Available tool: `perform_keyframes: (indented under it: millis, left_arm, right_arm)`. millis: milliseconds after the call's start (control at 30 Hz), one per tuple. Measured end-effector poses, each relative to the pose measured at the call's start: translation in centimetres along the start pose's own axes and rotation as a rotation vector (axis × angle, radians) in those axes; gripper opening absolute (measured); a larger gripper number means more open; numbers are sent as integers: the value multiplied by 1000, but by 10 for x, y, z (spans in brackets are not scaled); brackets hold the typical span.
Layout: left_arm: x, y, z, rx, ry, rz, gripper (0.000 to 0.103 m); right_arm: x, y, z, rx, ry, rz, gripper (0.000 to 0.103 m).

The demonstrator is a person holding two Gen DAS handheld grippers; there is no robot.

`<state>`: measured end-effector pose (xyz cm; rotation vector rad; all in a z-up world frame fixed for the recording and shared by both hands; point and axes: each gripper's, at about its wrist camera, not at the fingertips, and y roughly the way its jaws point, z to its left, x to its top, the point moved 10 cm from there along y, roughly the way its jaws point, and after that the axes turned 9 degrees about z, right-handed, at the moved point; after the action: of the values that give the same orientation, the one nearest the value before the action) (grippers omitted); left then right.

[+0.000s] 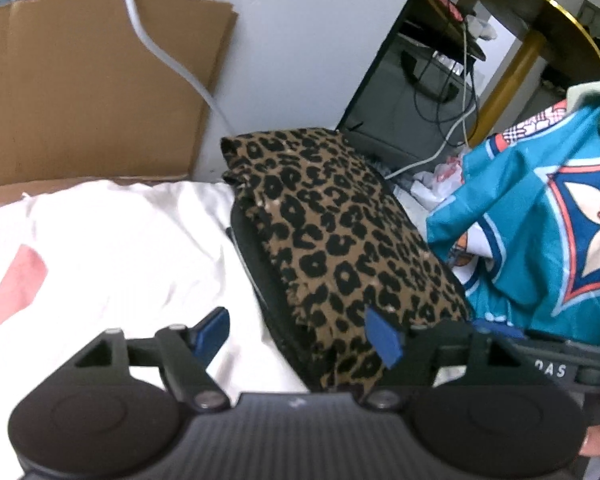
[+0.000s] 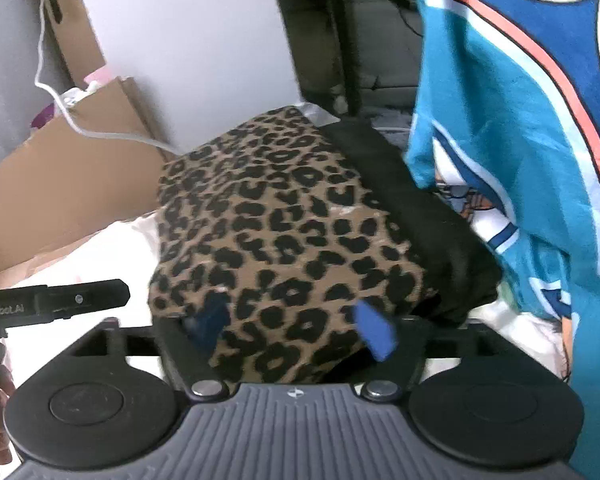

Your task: Fold clothes

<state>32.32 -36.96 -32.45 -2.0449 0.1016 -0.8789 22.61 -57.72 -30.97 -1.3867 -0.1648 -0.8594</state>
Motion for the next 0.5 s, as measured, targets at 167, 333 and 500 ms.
perform_keyframes:
  millis: [167, 333, 500]
  left_arm:
    - [6, -35, 9, 40, -8, -63, 98]
    - [-1, -62, 15, 100, -22, -57, 100]
    - [-16, -75, 27, 148, -79, -22, 103]
  right_arm:
    - [-4, -6, 20, 3, -58, 54, 102]
    - [-5, -17, 24, -15, 10, 71, 102]
    - [-8, -33, 31, -28, 63, 79, 102]
